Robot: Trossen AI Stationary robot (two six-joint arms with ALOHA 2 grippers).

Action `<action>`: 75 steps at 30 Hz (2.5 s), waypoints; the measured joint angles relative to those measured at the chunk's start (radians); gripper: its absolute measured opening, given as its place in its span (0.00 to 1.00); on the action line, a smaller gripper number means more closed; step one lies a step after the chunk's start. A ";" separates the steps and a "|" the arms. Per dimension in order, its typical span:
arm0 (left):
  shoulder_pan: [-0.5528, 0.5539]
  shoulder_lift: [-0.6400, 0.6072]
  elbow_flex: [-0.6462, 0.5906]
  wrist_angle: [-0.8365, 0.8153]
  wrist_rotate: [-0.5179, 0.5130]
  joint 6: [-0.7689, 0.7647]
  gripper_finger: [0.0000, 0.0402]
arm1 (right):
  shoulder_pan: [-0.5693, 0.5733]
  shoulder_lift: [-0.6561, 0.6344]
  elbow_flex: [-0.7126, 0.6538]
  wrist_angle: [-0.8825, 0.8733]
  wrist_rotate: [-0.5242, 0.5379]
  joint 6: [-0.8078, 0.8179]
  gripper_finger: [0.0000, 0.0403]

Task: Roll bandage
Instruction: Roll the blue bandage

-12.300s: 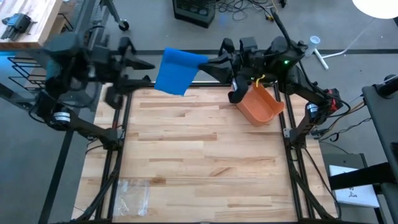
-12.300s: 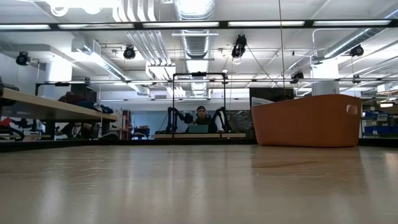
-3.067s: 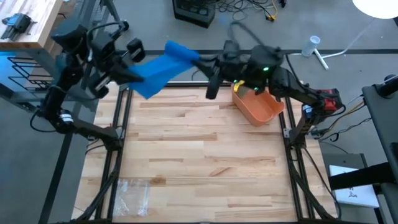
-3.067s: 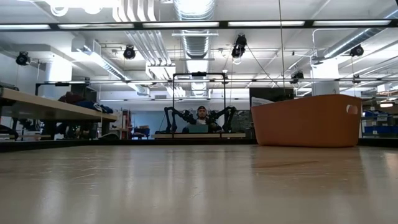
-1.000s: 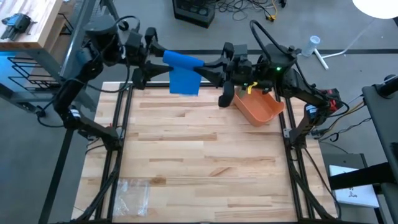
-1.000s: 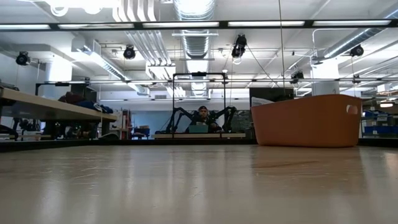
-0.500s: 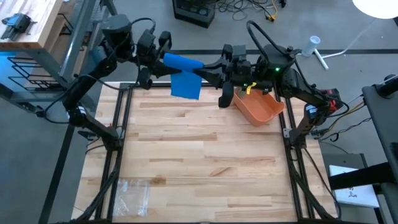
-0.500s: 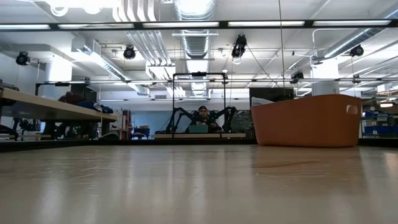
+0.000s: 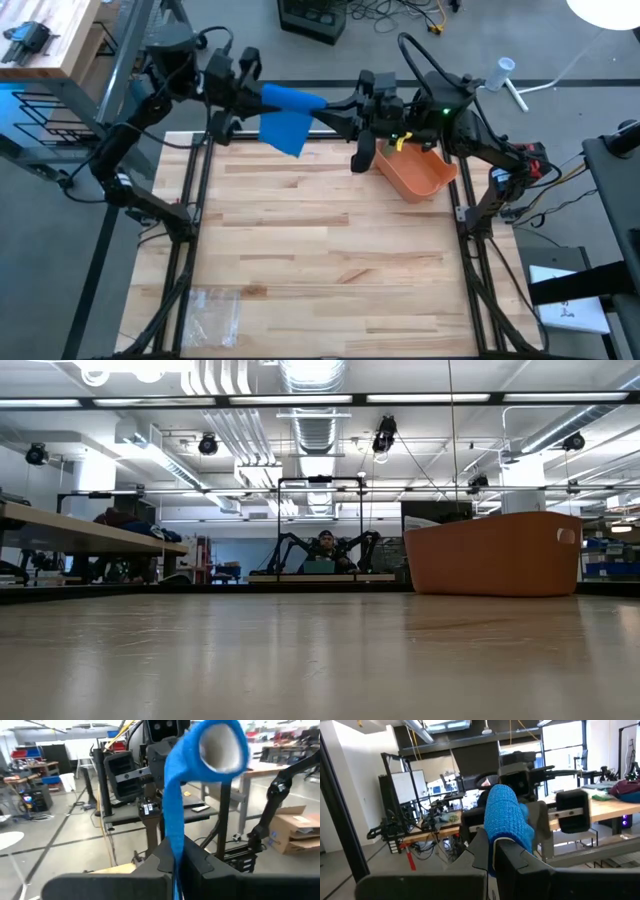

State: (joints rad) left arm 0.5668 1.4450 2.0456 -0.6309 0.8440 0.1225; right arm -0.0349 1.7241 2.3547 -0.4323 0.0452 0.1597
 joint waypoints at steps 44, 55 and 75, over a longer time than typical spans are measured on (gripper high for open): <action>-0.027 -0.044 -0.008 -0.144 -0.146 0.045 0.04 | -0.002 0.008 0.001 0.049 0.104 -0.101 0.01; -0.027 -0.045 -0.012 -0.159 -0.145 -0.001 0.33 | -0.003 -0.001 0.002 0.049 0.103 -0.127 0.01; -0.030 -0.045 -0.278 -0.114 -0.074 0.019 0.43 | -0.002 -0.023 0.002 0.056 0.101 -0.156 0.01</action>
State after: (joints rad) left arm 0.5372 1.3998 1.7674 -0.7452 0.7700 0.1411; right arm -0.0372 1.7012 2.3562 -0.3763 0.1459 0.0032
